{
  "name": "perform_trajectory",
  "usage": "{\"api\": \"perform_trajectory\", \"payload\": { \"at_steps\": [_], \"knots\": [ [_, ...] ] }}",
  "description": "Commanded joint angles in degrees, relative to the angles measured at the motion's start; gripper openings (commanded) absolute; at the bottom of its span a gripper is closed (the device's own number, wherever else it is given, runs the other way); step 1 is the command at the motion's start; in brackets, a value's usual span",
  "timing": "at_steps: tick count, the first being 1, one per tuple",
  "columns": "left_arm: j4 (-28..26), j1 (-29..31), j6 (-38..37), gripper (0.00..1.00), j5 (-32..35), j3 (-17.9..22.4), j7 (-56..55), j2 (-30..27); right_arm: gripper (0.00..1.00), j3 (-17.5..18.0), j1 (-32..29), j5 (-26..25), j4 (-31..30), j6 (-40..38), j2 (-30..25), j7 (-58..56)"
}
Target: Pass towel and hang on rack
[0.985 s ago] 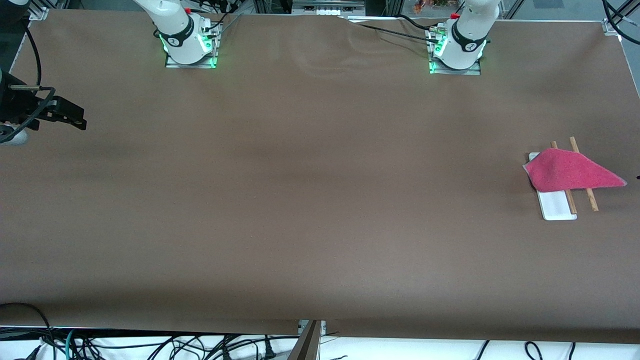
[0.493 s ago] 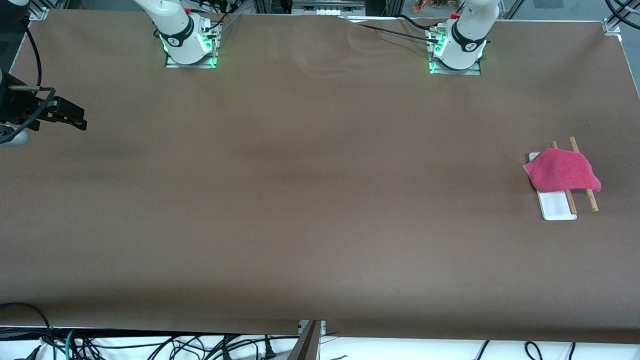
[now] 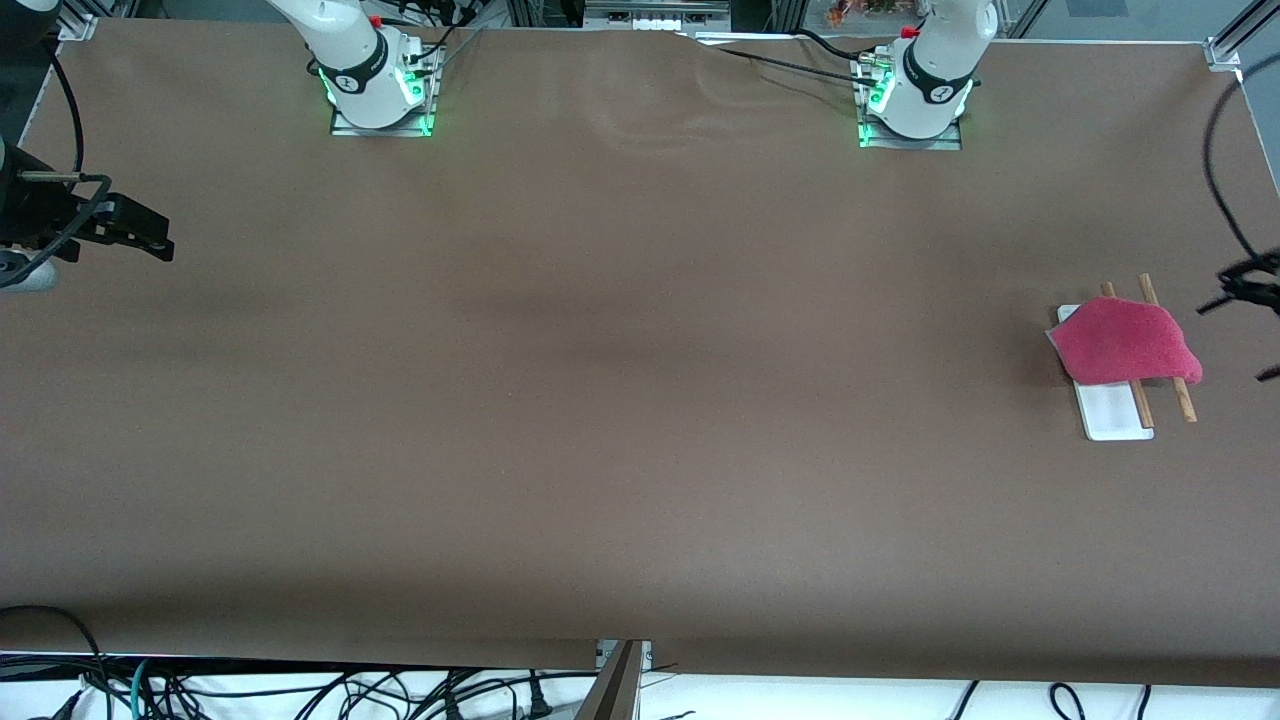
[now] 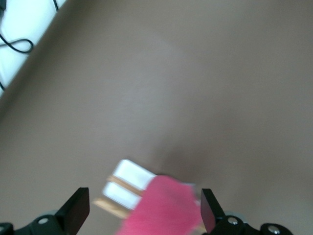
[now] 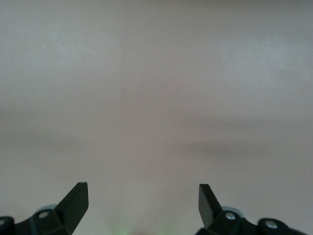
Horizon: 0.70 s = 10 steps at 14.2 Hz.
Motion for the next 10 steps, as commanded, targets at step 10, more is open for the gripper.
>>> {"api": "perform_trajectory", "payload": {
  "at_steps": [10],
  "knots": [
    [-15.5,-11.3,-10.1,1.0,3.8,-3.8,-67.7,-20.8,1.0,-0.2,-0.1,0.7,-0.1,0.4,-0.2,-1.5]
  ]
}}
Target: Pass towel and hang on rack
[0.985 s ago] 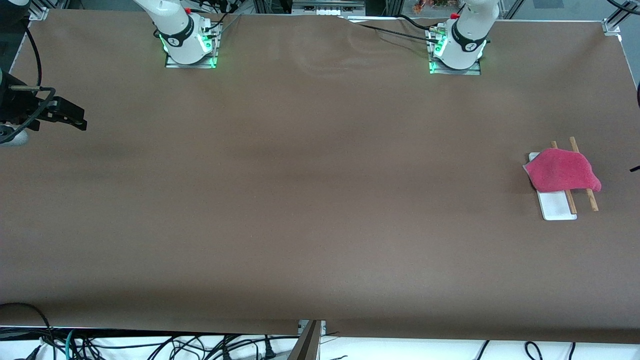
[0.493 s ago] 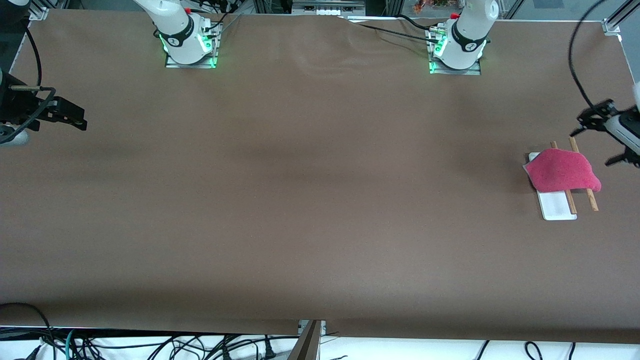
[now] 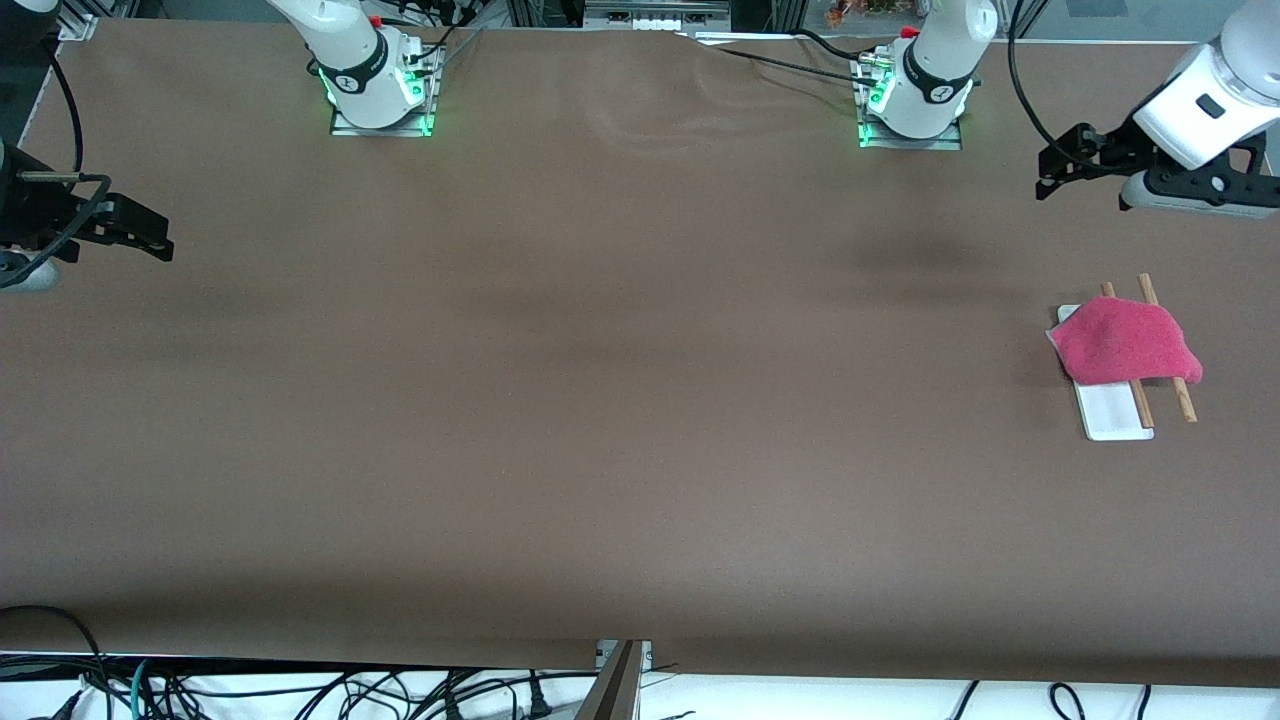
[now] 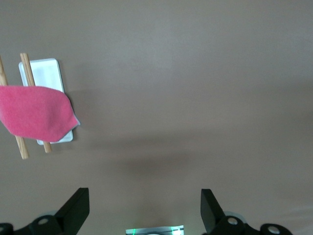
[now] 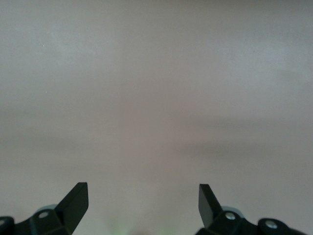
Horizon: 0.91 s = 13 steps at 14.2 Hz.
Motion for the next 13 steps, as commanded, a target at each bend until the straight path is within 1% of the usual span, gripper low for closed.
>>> {"api": "perform_trajectory", "payload": {
  "at_steps": [1,2,3,6,8,9,11,13],
  "knots": [
    [0.2,-3.3,-0.2,1.0,1.5,4.8,-0.9,0.1,1.0,-0.2,0.0,0.7,-0.1,0.4,-0.2,-1.0],
    [0.4,-6.1,-0.2,1.0,1.5,8.5,-0.8,0.2,1.0,-0.2,0.0,0.7,-0.1,0.4,-0.2,-1.0],
    [0.5,-7.5,-0.3,1.0,1.6,9.9,-0.8,0.2,1.0,-0.2,-0.1,0.8,-0.1,0.4,-0.2,-0.9],
    [0.7,-7.7,-0.2,1.0,1.6,9.8,-0.9,1.4,1.0,-0.2,-0.1,0.8,-0.1,0.4,-0.2,-0.8],
    [5.4,-7.5,-0.6,1.0,1.6,9.8,-0.9,6.3,1.0,-0.3,-0.1,0.8,-0.1,0.3,-0.2,-0.8],
    [7.3,-7.5,-0.7,1.0,1.6,9.7,-1.0,7.7,1.0,-0.3,-0.2,0.8,-0.1,0.3,-0.2,-0.8],
    [8.0,-7.4,-1.6,1.0,1.6,9.6,-0.9,8.4,1.0,-0.3,-0.2,0.8,-0.1,0.3,-0.2,-0.8],
    [8.3,-7.1,-2.0,1.0,1.6,8.7,-1.4,8.5,1.0,-0.4,-0.3,0.9,-0.1,0.3,-0.2,-0.8]
  ]
}}
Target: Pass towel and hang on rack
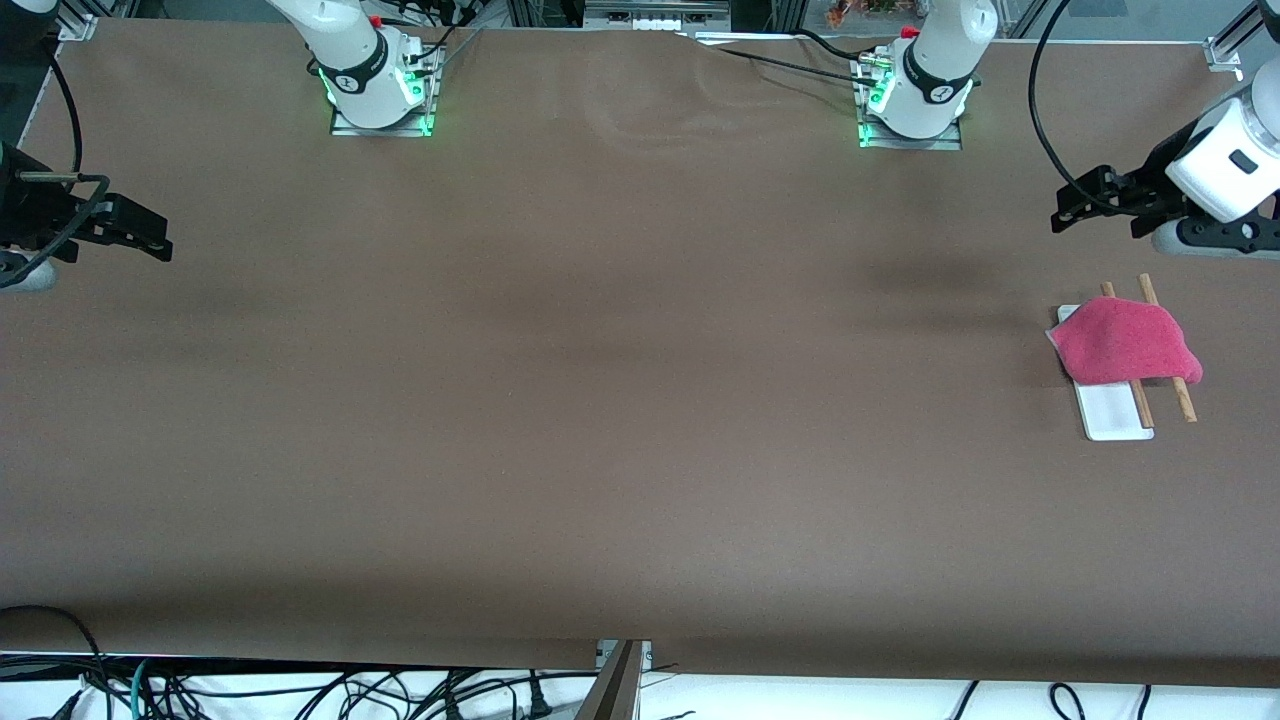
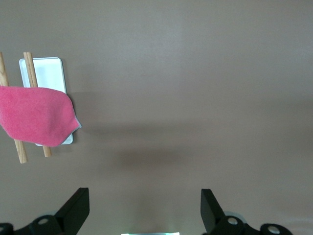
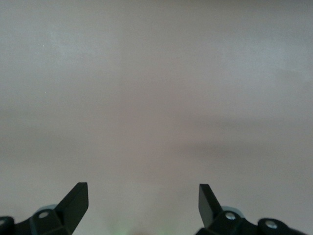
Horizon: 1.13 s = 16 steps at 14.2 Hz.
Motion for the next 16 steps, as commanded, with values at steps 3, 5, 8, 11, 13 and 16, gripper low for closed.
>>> {"api": "perform_trajectory", "payload": {
  "at_steps": [3,5,8,11,13,16],
  "knots": [
    [2.6,-0.4,-2.2,1.0,1.5,-0.6,-0.8,1.0,1.0,-0.1,-0.3,1.1,-0.1,0.4,-0.3,-0.8],
    [2.4,-0.4,-2.2,1.0,1.4,-0.6,-1.2,1.2,1.0,-0.2,-0.3,2.5,-0.1,0.4,-0.3,-0.8],
    [2.5,0.0,-1.9,1.0,1.5,-0.3,-1.4,1.2,1.0,-0.4,-0.4,2.5,-0.1,0.4,-0.3,-0.9],
    [2.4,0.2,-1.6,1.0,1.6,-0.1,-1.3,1.2,1.0,-0.4,-0.4,2.5,-0.1,0.4,-0.3,-0.9],
    [2.5,1.2,-1.3,1.0,1.6,-0.2,-1.3,1.3,1.0,-0.4,-0.4,2.5,-0.1,0.4,-0.3,-0.9],
    [2.3,1.8,-1.0,1.0,1.6,-0.2,-1.2,1.3,1.0,-0.4,-0.3,2.5,-0.1,0.4,-0.3,-0.9]
  ]
}}
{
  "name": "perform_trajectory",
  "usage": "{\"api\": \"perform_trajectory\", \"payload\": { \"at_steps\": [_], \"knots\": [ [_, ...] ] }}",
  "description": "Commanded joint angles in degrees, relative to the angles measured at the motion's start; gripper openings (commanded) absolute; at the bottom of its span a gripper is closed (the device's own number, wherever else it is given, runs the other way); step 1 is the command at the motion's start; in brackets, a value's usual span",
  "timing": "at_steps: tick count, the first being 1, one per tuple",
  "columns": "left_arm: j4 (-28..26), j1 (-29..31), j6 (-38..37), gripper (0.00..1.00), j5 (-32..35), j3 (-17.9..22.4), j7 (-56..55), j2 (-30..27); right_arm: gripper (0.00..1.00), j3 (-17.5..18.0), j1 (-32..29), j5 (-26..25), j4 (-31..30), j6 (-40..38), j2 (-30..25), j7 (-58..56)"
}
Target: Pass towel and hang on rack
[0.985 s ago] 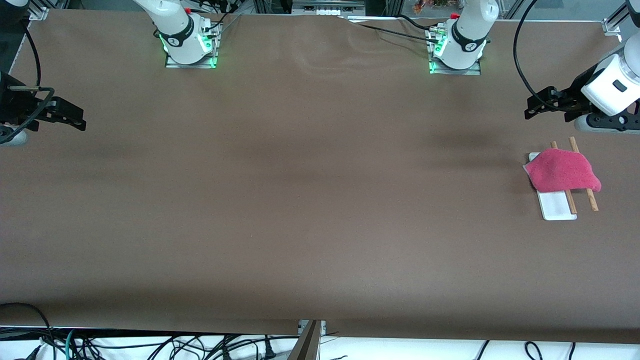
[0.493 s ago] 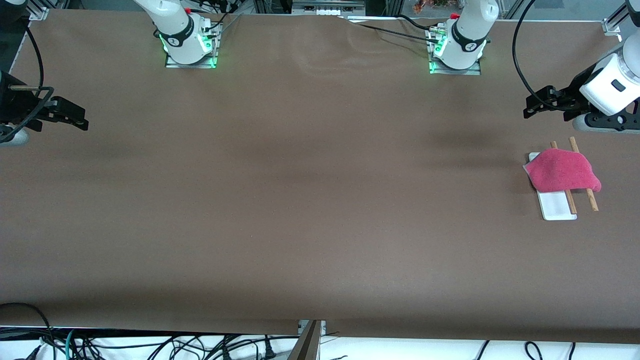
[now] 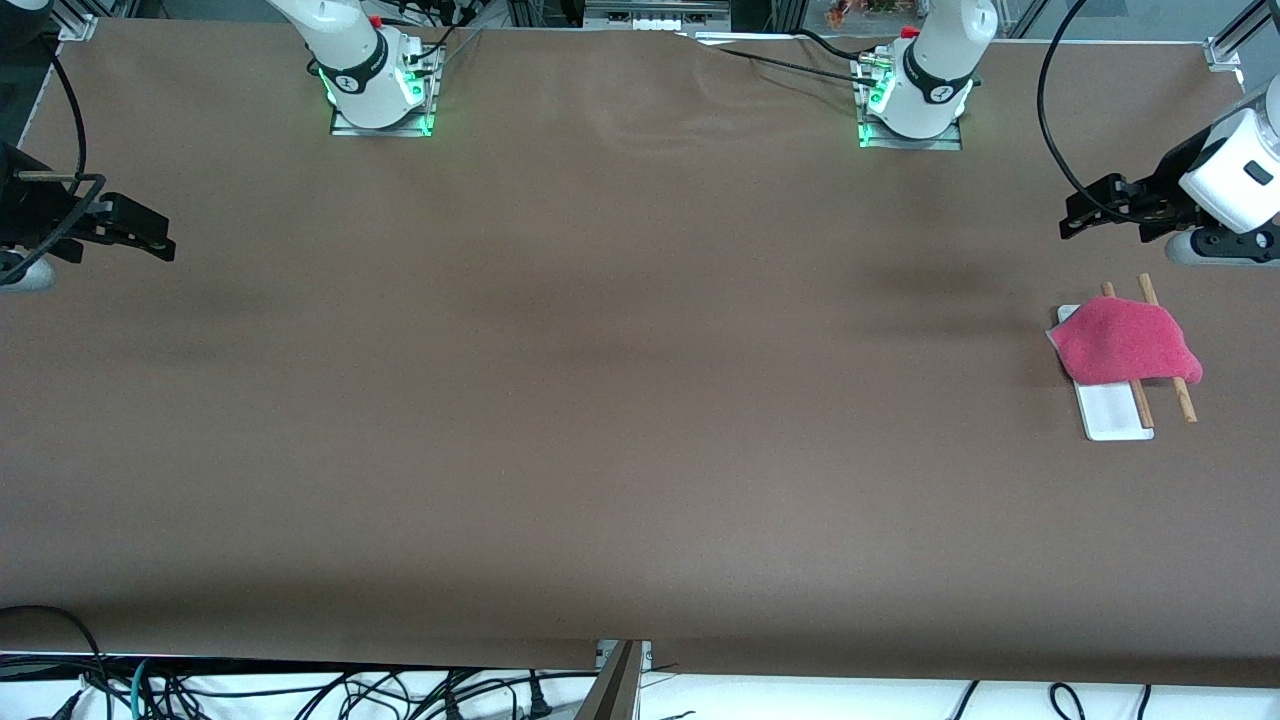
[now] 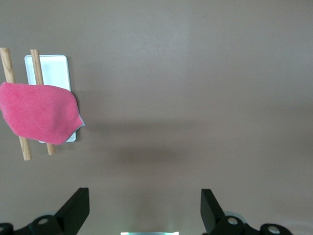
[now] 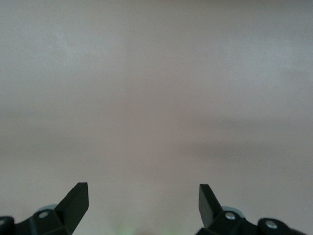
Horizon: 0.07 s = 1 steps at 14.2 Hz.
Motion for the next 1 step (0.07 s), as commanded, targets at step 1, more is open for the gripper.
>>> {"api": "perform_trajectory", "payload": {
  "at_steps": [1],
  "knots": [
    [1.3,0.4,-0.3,1.0,1.6,-0.3,-0.6,0.7,1.0,-0.1,-0.2,1.1,-0.1,0.4,-0.3,-0.9]
  ]
}}
